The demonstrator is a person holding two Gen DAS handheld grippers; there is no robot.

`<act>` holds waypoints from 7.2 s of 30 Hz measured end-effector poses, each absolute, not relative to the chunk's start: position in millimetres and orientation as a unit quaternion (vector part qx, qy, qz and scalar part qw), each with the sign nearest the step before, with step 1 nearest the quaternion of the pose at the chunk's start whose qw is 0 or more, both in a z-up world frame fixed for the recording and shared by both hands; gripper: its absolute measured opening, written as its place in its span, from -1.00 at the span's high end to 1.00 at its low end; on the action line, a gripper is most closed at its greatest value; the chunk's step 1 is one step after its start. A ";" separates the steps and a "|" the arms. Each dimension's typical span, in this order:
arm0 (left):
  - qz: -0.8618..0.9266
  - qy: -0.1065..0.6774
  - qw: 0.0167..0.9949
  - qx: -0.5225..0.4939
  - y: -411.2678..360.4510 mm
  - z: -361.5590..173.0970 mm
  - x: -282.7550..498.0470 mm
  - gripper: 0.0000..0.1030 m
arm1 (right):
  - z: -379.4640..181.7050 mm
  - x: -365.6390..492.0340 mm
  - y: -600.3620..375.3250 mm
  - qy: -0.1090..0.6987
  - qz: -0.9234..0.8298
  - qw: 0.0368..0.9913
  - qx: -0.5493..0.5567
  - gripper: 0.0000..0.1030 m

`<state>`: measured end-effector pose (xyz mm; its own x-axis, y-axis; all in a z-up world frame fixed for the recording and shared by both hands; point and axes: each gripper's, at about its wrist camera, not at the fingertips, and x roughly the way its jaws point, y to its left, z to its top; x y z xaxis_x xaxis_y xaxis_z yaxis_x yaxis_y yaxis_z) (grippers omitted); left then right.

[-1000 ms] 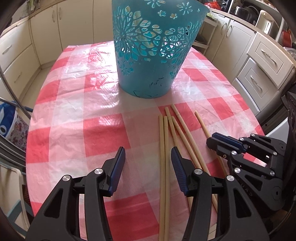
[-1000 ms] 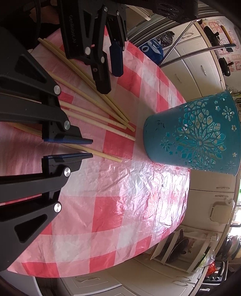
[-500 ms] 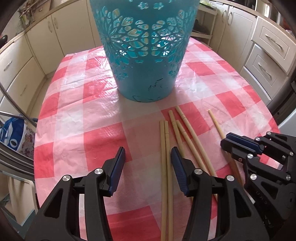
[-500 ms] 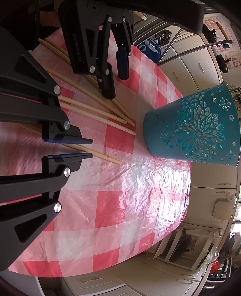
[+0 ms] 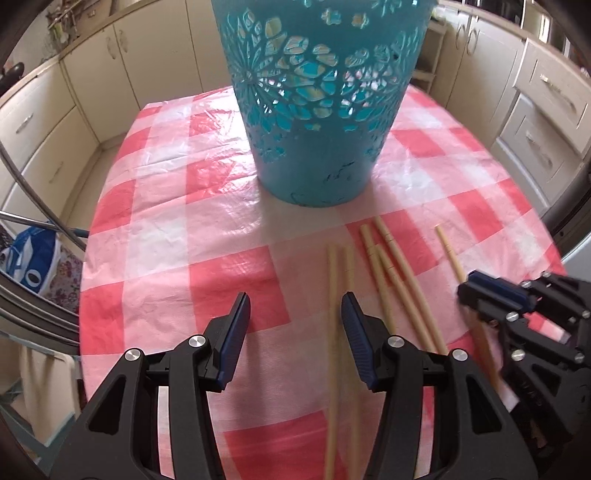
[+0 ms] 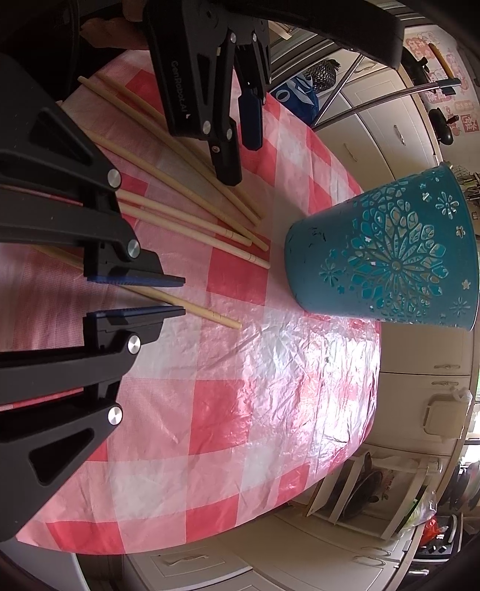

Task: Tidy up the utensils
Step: 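Move both open tools over the remaining chopsticks on the cloth, then close the left tool on a chopstick while the right tool grasps another, then lift both chopsticks over the basket while the left tool opens to drop its one, then open the right tool above the basket to drop its chopstick in, then move both open tools back down over the remaining chopsticks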

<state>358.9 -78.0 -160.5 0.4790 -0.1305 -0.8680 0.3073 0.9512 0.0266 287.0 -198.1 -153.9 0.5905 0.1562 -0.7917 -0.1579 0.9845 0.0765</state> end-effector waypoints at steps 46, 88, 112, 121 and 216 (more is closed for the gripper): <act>-0.233 0.278 0.931 -0.036 -45.5 -29.8 329.7 0.92 | -143.2 319.7 -276.4 0.386 0.119 0.877 0.259 0.90; -0.065 0.117 0.987 -0.093 -60.2 -49.3 358.2 0.62 | -117.8 316.9 -319.9 0.179 0.166 0.886 0.393 0.89; -0.047 0.123 0.978 -0.161 -7.0 -30.6 284.4 0.53 | -42.3 394.4 -320.5 -0.129 0.198 0.831 0.504 0.89; -0.045 0.142 0.976 -0.159 -13.3 -43.9 295.5 0.53 | -58.9 409.4 -298.1 -0.071 0.179 0.889 0.416 0.82; -0.139 0.473 0.865 0.089 -105.2 -164.2 356.7 0.47 | -155.6 319.6 -200.4 0.446 0.114 0.888 0.000 0.64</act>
<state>356.7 -105.2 -164.2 0.5137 -0.1556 -0.8437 0.3245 0.9456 0.0232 319.6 -200.4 -155.6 0.5762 0.2025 -0.7918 -0.2020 0.9741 0.1021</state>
